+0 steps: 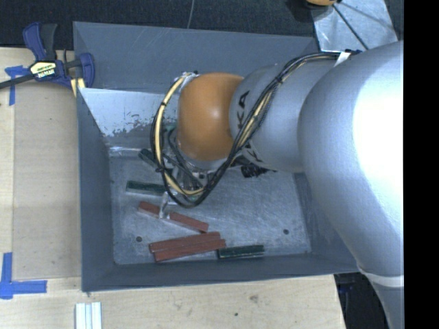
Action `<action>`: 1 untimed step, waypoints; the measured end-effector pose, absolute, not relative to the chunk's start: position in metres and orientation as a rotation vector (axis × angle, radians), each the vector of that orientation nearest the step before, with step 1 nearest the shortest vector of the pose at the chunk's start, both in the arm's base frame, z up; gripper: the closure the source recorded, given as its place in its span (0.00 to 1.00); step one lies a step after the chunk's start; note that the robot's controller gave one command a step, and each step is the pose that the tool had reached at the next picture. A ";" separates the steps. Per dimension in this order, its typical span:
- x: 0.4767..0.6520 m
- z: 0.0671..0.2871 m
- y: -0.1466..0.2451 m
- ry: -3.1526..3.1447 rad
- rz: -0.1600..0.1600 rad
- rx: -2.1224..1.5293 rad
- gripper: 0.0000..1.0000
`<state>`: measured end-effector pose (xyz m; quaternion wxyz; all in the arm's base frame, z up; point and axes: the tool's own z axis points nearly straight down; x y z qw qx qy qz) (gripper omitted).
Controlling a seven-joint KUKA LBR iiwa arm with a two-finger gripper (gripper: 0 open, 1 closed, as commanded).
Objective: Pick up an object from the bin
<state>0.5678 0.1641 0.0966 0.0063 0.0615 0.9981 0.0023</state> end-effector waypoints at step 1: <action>0.560 0.099 0.169 3.132 0.002 0.196 0.00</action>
Offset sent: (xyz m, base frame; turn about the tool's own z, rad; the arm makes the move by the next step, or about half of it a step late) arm -0.0139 0.0076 -0.0266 0.2265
